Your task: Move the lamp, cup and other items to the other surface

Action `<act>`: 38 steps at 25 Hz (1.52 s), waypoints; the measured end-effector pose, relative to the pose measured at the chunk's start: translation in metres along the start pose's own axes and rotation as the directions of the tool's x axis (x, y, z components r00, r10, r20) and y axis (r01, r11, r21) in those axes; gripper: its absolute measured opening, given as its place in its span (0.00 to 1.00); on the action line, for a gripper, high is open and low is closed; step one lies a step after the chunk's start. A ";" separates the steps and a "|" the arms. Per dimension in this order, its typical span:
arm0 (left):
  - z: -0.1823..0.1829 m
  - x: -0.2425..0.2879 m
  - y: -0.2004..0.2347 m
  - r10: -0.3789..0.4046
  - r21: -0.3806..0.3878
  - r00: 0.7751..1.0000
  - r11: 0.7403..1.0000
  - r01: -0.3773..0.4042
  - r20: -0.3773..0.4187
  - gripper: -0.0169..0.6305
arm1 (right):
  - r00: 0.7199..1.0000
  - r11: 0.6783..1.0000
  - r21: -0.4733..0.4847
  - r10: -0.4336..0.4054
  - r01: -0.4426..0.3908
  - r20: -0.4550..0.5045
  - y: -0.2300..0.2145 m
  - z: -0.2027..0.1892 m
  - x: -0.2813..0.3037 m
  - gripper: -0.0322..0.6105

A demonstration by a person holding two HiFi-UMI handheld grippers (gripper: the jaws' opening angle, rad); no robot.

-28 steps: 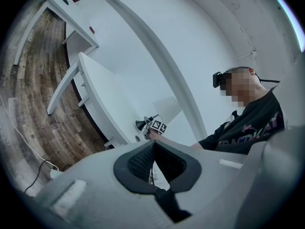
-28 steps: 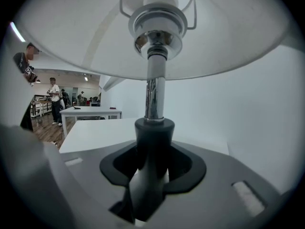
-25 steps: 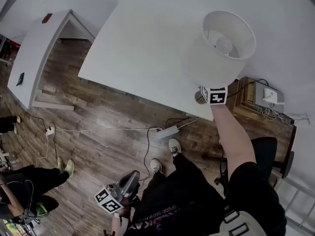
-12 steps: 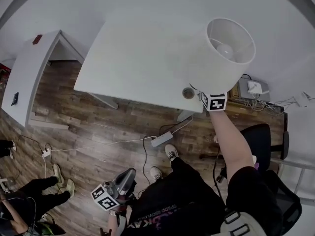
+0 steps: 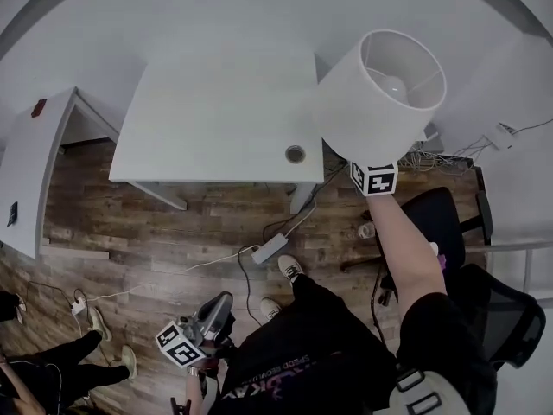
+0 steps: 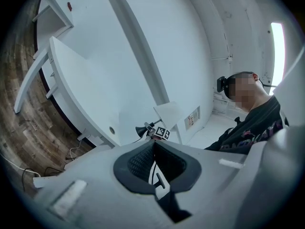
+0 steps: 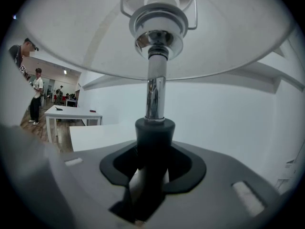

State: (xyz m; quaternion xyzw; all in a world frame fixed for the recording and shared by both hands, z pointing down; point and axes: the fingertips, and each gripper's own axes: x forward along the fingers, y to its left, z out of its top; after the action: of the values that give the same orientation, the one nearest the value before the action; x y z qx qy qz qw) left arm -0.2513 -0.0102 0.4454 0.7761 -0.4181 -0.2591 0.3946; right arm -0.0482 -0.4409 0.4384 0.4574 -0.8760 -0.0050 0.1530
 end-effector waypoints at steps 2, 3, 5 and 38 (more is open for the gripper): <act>-0.004 0.003 -0.004 -0.026 0.001 1.000 1.000 0.026 -0.017 0.02 | 1.000 1.000 -0.001 -0.020 0.020 -0.001 -0.010 -0.001 -0.018 0.27; -0.006 0.004 -0.005 -0.040 0.000 0.999 0.999 0.040 -0.025 0.02 | 0.999 0.999 -0.003 -0.034 0.034 -0.001 -0.015 0.000 -0.027 0.27; -0.008 0.006 -0.009 -0.066 -0.003 0.997 0.998 0.066 -0.043 0.02 | 0.998 0.998 -0.001 -0.058 0.058 0.001 -0.024 0.001 -0.043 0.27; -0.098 0.049 -0.066 -0.333 -0.083 0.887 0.942 0.324 -0.321 0.02 | 0.884 0.884 0.086 -0.464 0.459 0.055 -0.189 0.008 -0.314 0.27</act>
State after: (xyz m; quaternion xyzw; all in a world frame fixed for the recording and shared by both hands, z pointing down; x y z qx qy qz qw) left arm -0.1246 0.0092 0.4414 0.8627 -0.2051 -0.1940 0.4196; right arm 0.2688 -0.2994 0.3197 0.6572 -0.7468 -0.0274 0.0988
